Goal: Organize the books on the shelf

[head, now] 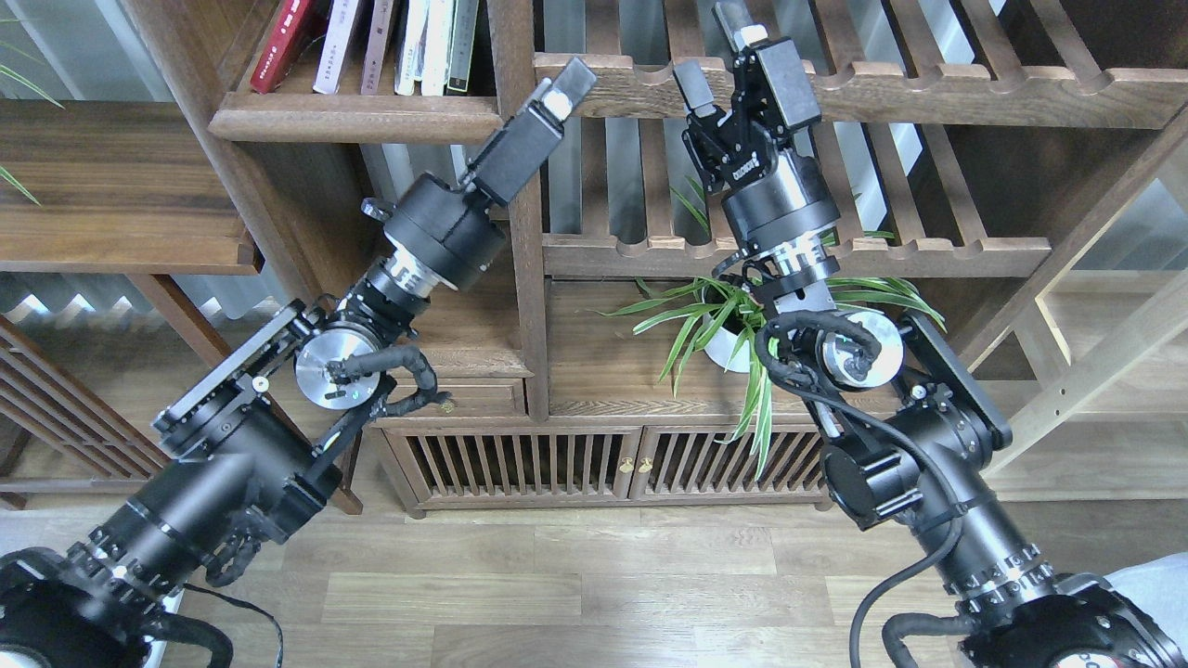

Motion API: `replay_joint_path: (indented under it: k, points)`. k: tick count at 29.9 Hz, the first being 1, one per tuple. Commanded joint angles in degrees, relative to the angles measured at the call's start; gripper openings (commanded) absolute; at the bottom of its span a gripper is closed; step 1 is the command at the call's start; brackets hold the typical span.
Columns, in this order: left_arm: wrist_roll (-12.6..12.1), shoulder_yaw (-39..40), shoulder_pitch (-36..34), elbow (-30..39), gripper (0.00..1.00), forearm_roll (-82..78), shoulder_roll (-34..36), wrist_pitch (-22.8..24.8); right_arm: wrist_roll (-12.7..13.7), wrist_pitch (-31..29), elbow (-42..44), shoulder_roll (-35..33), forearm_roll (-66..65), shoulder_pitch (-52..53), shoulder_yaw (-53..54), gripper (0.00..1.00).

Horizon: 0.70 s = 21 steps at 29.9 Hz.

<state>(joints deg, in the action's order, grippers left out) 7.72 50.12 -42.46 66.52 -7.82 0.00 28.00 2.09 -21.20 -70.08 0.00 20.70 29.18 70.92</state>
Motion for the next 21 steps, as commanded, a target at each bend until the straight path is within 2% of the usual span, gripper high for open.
replay_joint_path:
  k: [1, 21]
  points:
    - [0.02, -0.72, 0.27, 0.01, 0.98, 0.44, 0.0, 0.0, 0.11, -1.65, 0.12, 0.0, -0.22, -0.09, -0.08, 0.95]
    - [-0.16, -0.81, 0.01, 0.1, 0.98, 0.61, 0.0, 0.0, 0.02, -1.39, 0.12, 0.0, -0.31, -0.18, -0.26, 0.94]
